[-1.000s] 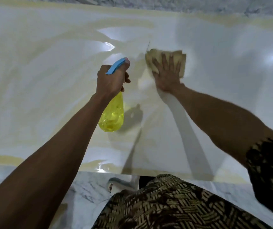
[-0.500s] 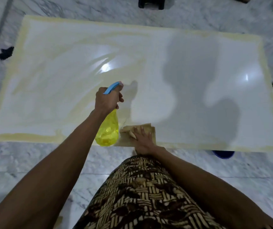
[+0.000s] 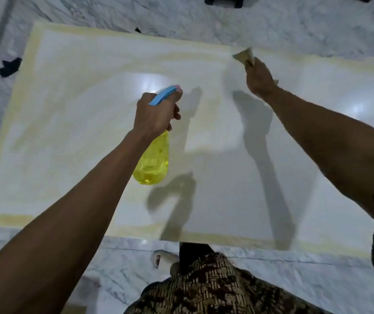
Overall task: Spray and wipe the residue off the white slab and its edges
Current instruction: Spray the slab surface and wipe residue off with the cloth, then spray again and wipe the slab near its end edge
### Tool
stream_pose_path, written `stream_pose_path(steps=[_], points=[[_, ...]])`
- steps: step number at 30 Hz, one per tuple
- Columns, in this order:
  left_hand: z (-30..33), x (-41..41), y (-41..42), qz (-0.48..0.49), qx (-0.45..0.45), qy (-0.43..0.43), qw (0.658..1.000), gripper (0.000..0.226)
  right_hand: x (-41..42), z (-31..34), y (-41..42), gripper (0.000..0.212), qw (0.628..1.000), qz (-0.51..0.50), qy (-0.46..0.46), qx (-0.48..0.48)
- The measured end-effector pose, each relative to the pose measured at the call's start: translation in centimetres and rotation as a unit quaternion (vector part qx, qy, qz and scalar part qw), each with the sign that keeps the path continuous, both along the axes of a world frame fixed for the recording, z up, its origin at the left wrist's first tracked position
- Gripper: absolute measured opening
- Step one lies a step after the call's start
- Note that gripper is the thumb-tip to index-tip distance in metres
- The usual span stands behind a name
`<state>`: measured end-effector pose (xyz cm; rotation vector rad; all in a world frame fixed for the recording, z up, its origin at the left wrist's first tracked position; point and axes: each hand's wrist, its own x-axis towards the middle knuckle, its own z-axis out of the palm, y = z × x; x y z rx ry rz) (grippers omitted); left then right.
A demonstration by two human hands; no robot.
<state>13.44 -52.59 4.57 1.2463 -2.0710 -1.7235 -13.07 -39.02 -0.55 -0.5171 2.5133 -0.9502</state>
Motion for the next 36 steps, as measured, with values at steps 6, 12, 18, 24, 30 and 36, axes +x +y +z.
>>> stream_pose_path(steps=[6, 12, 18, 24, 30, 36], points=[[-3.9, -6.0, -4.5, 0.009, -0.009, 0.017, 1.000, 0.043, -10.6, -11.4, -7.7, 0.062, 0.966, 0.099, 0.038, 0.234], [-5.9, -6.0, -5.2, -0.003, -0.006, -0.029, 1.000, 0.055, -1.0, -16.5, -5.0, 0.058, 0.939, 0.174, 0.145, 0.259], [-5.0, -2.0, -3.9, 0.021, 0.017, -0.047, 0.999, 0.059, 18.5, -15.9, 3.1, 0.059, 0.936, 0.290, 0.098, 0.174], [-3.8, 2.1, -2.7, 0.020, 0.017, -0.080, 0.996, 0.055, 34.4, -11.0, 6.5, 0.063, 0.878, 0.418, -0.164, 0.168], [-2.8, 2.8, -3.4, 0.033, 0.007, -0.089, 0.995, 0.054, 22.7, -3.6, 3.3, 0.018, 0.934, 0.151, -0.322, -0.015], [-2.9, 0.1, -6.6, 0.052, -0.013, -0.061, 0.997, 0.052, 1.8, -2.0, -6.3, 0.033, 0.993, -0.036, -0.111, -0.035]])
